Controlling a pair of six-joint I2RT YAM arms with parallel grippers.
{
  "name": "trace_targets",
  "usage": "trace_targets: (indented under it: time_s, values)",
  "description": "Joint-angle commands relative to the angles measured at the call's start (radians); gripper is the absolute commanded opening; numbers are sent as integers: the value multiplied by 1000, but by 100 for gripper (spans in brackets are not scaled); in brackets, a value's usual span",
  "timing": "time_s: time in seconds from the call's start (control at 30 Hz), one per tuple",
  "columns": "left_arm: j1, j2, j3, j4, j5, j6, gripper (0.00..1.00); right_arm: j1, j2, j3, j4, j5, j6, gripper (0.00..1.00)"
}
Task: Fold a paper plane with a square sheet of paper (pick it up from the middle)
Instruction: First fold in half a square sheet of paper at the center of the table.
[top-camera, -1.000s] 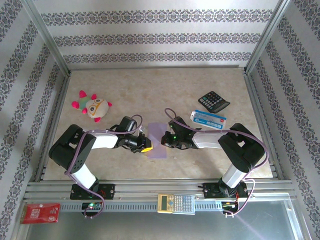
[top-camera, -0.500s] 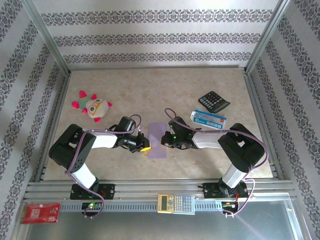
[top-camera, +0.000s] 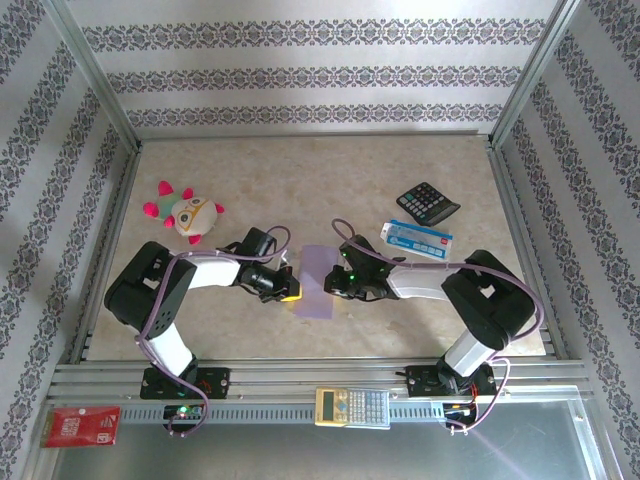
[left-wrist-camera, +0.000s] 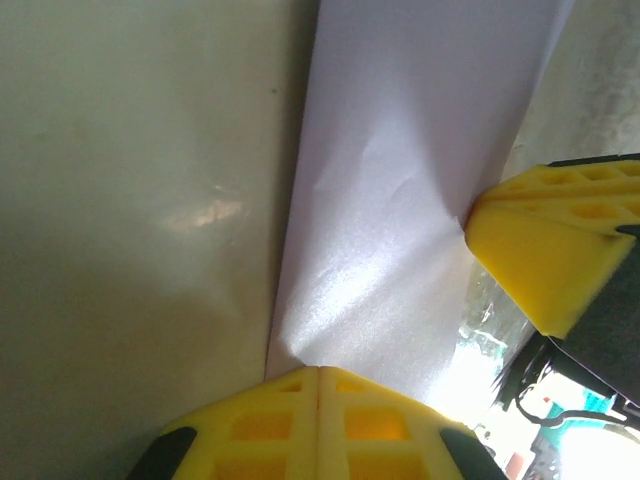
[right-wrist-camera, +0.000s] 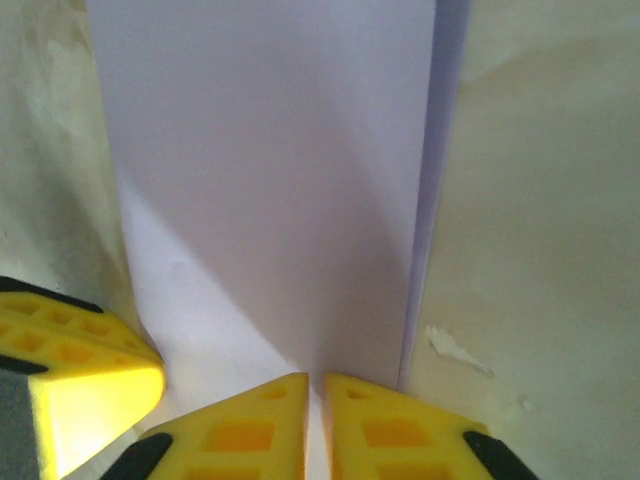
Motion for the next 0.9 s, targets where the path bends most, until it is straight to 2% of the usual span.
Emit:
trace_targets:
  time_s: [0.0,0.13,0.27,0.37,0.63,0.87]
  values:
    - [4,58,-1,-204,-118,125,0,1,-71,-23,-117,41,-35,19]
    - [-17,62,33,-248,-121,183,0,-3,-138,-14,-109,36,-70,20]
    - [-24,72,47,-290,-176,211,0,-12,-125,15,-35,-24,-97,20]
    - [-23,79,37,-276,-185,195,0,-15,-71,46,40,-73,-91,19]
    - [-23,101,25,-249,-163,197,0,-16,116,149,186,-156,-24,5]
    - [-23,104,31,-251,-164,190,0,-12,223,205,229,-194,-4,2]
